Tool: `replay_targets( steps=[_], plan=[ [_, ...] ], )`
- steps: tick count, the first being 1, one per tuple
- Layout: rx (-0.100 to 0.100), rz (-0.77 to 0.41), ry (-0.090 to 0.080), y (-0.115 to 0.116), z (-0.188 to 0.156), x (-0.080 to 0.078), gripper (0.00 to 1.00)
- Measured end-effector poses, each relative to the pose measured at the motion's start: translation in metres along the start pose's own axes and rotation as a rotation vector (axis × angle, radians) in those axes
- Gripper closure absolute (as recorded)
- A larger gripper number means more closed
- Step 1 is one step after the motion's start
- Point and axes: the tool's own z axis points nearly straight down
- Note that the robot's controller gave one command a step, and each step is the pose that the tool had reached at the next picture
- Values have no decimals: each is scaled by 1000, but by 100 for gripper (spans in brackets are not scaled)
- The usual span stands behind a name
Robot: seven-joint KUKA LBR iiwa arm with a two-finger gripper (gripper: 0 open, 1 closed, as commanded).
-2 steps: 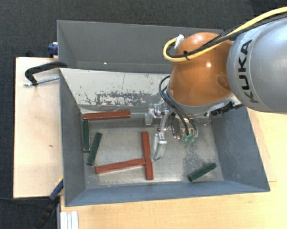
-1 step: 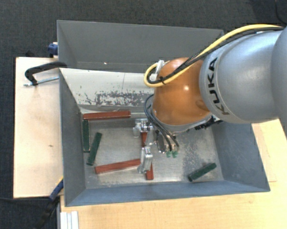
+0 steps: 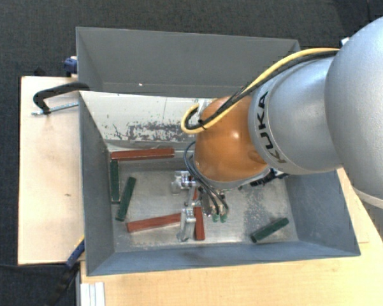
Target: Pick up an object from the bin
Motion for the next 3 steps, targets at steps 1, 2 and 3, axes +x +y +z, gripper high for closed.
replay_targets(
  steps=[1, 2, 3],
  plan=[
    [-2, 10, -10, 2, -19, 1, 0],
    [-1, 27, -3, 8, 40, 7, 0],
    [-1, -116, -7, 12, 39, 6, 100]
  ],
)
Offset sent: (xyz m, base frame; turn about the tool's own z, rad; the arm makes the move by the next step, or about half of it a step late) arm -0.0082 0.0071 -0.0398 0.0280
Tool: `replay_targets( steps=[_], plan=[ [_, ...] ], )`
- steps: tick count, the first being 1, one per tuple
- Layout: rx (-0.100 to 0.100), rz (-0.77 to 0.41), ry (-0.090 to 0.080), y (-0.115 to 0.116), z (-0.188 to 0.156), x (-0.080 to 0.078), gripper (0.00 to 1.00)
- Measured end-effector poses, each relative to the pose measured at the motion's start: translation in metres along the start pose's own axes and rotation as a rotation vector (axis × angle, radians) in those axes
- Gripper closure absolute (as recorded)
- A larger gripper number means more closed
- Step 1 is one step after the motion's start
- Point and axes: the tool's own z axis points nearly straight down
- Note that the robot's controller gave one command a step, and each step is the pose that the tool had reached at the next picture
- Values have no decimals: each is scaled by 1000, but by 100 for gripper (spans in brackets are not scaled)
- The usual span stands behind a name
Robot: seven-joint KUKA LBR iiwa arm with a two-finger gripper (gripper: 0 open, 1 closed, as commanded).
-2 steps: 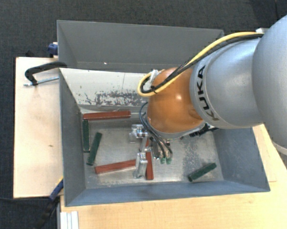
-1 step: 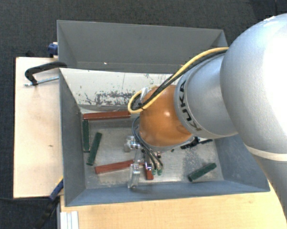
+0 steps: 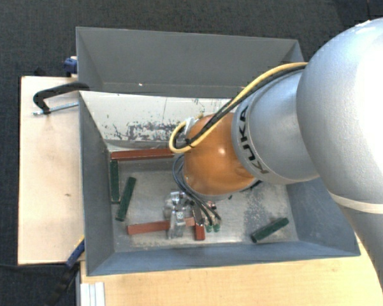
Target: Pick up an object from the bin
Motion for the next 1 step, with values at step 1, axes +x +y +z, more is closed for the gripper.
replay_targets(
  steps=[1],
  plan=[
    [0, 0, 0, 0, 0, 0, 100]
  ],
)
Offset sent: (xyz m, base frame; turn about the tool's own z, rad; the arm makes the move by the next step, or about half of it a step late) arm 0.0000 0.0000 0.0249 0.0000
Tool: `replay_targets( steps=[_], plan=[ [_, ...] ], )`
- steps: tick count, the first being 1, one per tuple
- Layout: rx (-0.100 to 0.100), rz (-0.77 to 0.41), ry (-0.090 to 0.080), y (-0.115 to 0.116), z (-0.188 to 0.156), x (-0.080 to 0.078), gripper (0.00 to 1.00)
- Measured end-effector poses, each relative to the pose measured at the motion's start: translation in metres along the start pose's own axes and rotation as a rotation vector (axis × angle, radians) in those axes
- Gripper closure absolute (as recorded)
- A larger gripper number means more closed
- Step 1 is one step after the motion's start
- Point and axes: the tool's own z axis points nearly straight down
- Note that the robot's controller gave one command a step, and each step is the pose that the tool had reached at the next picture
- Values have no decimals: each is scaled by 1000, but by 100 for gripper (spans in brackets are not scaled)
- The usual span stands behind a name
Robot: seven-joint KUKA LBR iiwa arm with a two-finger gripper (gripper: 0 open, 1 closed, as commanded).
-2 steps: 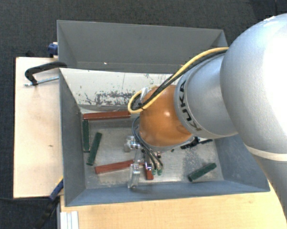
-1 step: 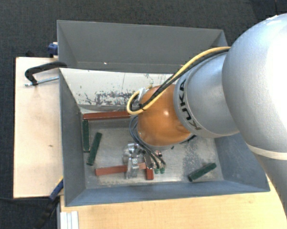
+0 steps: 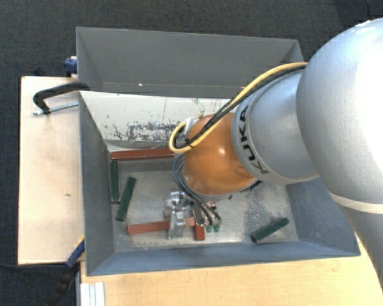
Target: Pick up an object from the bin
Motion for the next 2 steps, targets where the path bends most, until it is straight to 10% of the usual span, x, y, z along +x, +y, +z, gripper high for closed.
replay_targets(
  steps=[2],
  plan=[
    [0, 0, 0, 0, -11, 0, 100]
  ],
)
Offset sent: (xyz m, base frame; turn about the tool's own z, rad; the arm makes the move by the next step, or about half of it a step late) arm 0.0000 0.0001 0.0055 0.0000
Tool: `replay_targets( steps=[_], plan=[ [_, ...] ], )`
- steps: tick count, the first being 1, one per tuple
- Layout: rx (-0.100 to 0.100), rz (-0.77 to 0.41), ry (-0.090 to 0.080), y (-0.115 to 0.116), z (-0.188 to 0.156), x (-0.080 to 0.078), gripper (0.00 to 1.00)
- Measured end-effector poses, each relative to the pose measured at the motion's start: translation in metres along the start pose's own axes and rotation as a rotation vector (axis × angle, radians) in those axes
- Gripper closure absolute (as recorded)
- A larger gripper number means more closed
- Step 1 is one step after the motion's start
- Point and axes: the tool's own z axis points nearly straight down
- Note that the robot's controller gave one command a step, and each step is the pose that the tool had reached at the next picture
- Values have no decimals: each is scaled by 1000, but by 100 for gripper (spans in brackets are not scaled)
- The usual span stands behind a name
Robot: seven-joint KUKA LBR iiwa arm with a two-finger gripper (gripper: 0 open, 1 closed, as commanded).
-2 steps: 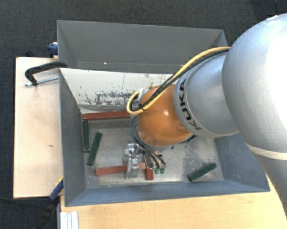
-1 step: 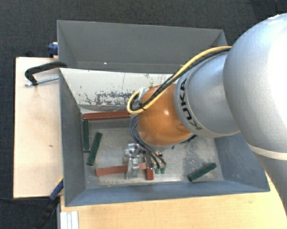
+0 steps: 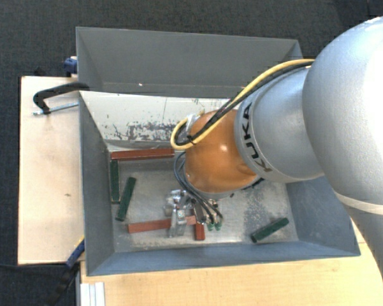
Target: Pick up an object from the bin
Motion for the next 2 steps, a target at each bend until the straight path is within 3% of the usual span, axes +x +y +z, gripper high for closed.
replay_targets(
  steps=[2],
  plan=[
    [1, 0, 5, 0, -33, 1, 100]
  ],
)
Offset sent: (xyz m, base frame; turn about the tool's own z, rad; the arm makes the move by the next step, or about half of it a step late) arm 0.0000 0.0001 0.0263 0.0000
